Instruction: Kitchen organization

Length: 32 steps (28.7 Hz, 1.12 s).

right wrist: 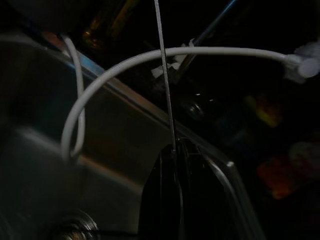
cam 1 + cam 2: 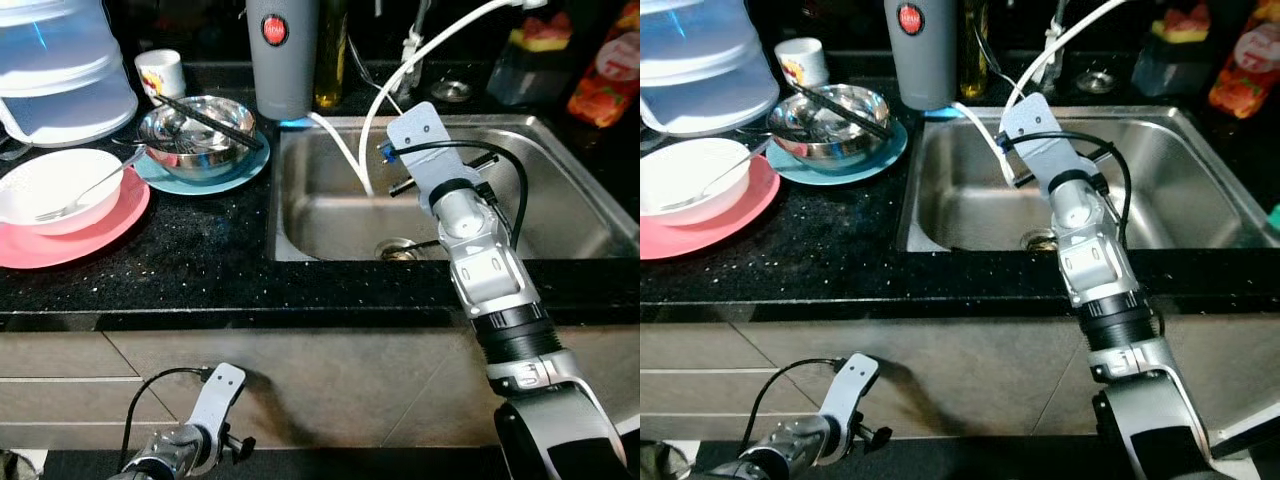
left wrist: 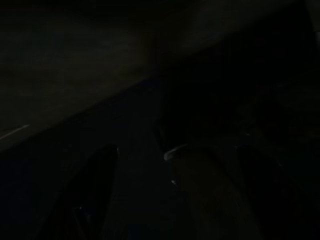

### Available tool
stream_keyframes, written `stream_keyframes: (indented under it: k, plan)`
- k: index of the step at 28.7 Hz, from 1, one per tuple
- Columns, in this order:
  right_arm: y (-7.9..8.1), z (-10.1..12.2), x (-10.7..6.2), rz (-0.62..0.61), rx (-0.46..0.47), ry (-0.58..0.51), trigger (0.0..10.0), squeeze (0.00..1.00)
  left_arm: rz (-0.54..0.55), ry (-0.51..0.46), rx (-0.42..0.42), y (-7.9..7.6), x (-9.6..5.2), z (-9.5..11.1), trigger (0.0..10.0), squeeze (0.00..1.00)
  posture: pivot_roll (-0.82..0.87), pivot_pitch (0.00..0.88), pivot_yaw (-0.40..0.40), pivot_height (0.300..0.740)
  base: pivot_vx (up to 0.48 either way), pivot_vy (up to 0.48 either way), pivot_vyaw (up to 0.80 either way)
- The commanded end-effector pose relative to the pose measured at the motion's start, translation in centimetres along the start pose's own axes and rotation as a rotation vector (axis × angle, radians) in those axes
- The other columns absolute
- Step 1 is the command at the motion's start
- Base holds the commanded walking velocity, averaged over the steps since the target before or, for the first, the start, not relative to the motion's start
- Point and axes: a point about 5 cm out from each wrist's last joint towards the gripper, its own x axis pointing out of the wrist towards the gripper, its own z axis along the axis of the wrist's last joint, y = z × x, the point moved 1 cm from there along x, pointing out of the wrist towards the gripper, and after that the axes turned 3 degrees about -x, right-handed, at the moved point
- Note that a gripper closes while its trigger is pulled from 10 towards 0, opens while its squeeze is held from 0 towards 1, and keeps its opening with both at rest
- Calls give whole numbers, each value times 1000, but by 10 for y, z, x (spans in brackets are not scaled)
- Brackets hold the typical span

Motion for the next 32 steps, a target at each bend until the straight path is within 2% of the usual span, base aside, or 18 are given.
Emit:
stream_keyframes:
  k: [1, 2, 6, 7, 13, 15, 17, 20, 27, 32]
  plan:
    - [1, -9, 2, 35, -49, 59, 10000, 0, -24, 36, -5, -2, 0, -6, 10000, 0, -20, 80, 3, 740, 0, 0, 0]
    - [0, -11, 2, 40, -60, 68, 10000, 0, -28, 39, -6, -2, 0, -7, 10000, 0, -20, 80, 3, 740, 0, 0, 0]
    - [-15, -35, -2, 175, -283, 176, 10000, 0, -30, 56, 13, -2, 0, -7, 10000, 0, -23, 82, 1, 740, 0, 0, 0]
    - [-17, -42, -4, 218, -313, 210, 10000, 0, -31, 61, 11, -2, 0, -7, 10000, 0, -26, 94, -2, 740, 0, 0, 0]
    - [-21, -57, -12, 355, -396, 289, 10000, 0, -24, 81, 15, -1, 0, -8, 10000, 0, -38, 99, -6, 740, 0, 0, 0]
    - [-17, -64, -20, 460, -464, 313, 10000, 0, -22, 86, 23, -1, 0, -8, 10000, 0, -46, 102, -3, 740, 0, 0, 0]
    - [-15, -72, -25, 516, -493, 347, 10000, 0, -19, 87, 28, -1, 0, -7, 10000, 0, -42, 102, 9, 740, 0, 0, 0]
    - [-16, -79, -29, 553, -497, 388, 10000, 0, -15, 86, 26, 0, -1, -8, 10000, 0, -42, 106, 13, 740, 0, 0, 0]
    - [-23, -85, -32, 553, -516, 434, 10000, 0, -8, 85, 26, 2, -1, -9, 10000, 0, -46, 113, 14, 740, 0, 0, 0]
    - [-32, -79, -23, 443, -469, 429, 10000, 0, 3, 81, 30, 3, -2, -8, 10000, 0, -40, 119, 15, 740, 0, 0, 0]
